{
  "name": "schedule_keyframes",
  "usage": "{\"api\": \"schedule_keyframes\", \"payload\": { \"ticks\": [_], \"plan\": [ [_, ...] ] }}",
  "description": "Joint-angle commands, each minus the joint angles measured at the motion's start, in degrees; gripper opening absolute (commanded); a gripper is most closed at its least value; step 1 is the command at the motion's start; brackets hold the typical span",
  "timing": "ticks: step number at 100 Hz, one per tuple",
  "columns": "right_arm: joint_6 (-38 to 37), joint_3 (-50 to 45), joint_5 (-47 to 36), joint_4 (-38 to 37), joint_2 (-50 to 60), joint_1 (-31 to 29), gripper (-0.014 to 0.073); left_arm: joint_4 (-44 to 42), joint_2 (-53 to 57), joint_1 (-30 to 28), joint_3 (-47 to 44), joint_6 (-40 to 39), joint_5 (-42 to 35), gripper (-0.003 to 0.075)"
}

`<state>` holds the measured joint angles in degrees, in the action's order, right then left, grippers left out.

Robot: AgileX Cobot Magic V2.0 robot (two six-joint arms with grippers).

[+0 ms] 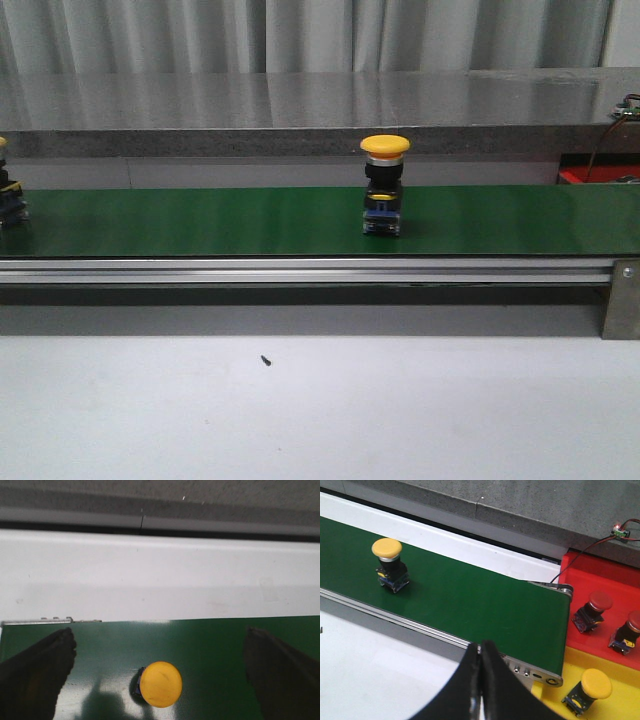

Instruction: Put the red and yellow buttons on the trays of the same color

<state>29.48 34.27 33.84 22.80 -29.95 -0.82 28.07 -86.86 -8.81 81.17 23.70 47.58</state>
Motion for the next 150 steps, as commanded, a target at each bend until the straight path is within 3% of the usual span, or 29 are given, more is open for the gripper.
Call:
{"api": "schedule_keyframes", "payload": {
  "ticks": [1,34,44,54,74,85,92,99,111,116,150],
  "plan": [
    [0.25,1.58,-3.68,0.54,-0.09,-0.14,-0.0069,2.86,7.25,0.37,-0.85,1.83,-4.19,0.0659],
    [0.25,1.58,-4.75,0.62,-0.09,-0.14,-0.0069,3.84,29.58,0.37,-23.22,3.37,-13.81,0.0656],
    [0.25,1.58,-6.39,1.64,-0.09,-0.14,-0.0069,4.47,36.01,0.37,-29.99,3.42,-16.03,0.0603],
    [0.25,1.58,-6.47,2.73,-0.09,-0.14,-0.0069,4.86,42.16,0.37,-36.14,4.12,-17.29,0.0461],
    [0.25,1.58,-5.63,6.51,-0.41,-0.14,-0.0068,4.86,50.46,0.37,-43.42,5.33,-17.64,-0.0022],
    [0.25,2.42,-3.71,7.43,-2.9,-0.14,-0.0057,4.86,52.3,0.37,-45.03,5.45,-17.53,-0.0019],
    [0.25,4.44,-0.87,7.43,-6.38,-0.14,0.0013,4.86,52.3,0.37,-45.13,5.45,-17.29,-0.0019],
    [0.25,7.3,1.37,7.43,-10.55,-0.14,0.0152,4.86,52.3,0.37,-45.13,5.45,-17.49,-0.0019],
    [0.25,12.97,4.03,7.58,-17.47,-0.14,0.0469,4.86,52.2,0.37,-45.13,5.45,-17.54,-0.0019],
    [0.25,15.32,4.99,7.58,-20.46,-0.14,0.0542,4.86,52.2,0.37,-45.13,5.45,-17.54,-0.0019],
    [0.42,27.87,7.01,5.86,-41.79,-0.14,0.0559,4.86,52.2,0.37,-45.13,5.45,-17.54,-0.0019]
  ]
}}
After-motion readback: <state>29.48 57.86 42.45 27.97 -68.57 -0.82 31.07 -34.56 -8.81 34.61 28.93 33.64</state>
